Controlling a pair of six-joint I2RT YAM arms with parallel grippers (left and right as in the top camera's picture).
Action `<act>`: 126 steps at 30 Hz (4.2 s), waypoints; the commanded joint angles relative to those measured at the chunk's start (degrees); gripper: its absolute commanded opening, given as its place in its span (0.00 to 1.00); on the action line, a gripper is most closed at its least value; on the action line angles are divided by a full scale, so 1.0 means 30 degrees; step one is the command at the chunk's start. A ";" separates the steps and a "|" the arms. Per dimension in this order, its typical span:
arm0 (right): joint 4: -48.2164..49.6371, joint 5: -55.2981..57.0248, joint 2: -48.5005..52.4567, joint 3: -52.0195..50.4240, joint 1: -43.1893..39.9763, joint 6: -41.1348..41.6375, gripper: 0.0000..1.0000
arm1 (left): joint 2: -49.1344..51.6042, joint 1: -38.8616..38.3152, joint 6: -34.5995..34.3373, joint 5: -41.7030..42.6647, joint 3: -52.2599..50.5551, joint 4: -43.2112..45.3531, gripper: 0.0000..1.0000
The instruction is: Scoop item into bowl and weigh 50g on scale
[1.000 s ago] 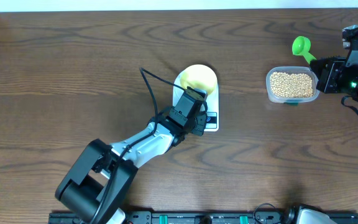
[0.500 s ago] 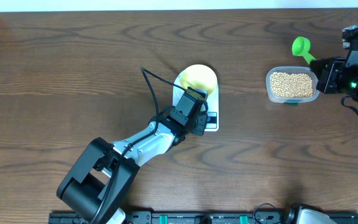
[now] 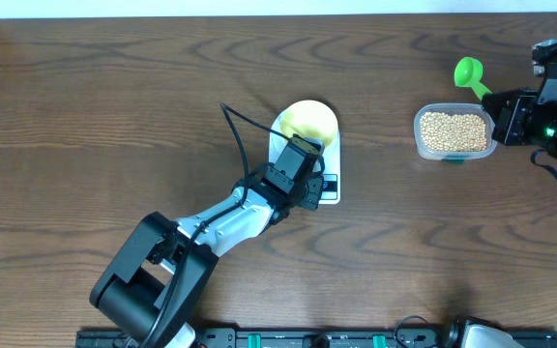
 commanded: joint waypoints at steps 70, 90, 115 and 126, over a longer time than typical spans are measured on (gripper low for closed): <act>-0.3366 0.0146 0.0007 -0.0022 0.0095 -0.0678 0.01 | -0.8998 0.0335 -0.0182 -0.5355 -0.0131 -0.7796 0.07; -0.1217 0.3519 0.0007 -0.0022 0.0080 -0.0670 0.01 | -0.8998 0.2543 -0.0189 -0.5348 -0.0131 -0.7140 0.34; -0.0576 0.2958 0.0007 -0.0022 0.0087 0.1100 0.02 | -0.8961 0.2594 -0.4138 0.5727 -0.0138 -0.4954 0.07; -0.0576 0.0845 0.0007 -0.0022 0.0102 0.2754 0.02 | -0.8502 0.1603 -0.2098 0.4634 -0.0226 -0.6375 0.07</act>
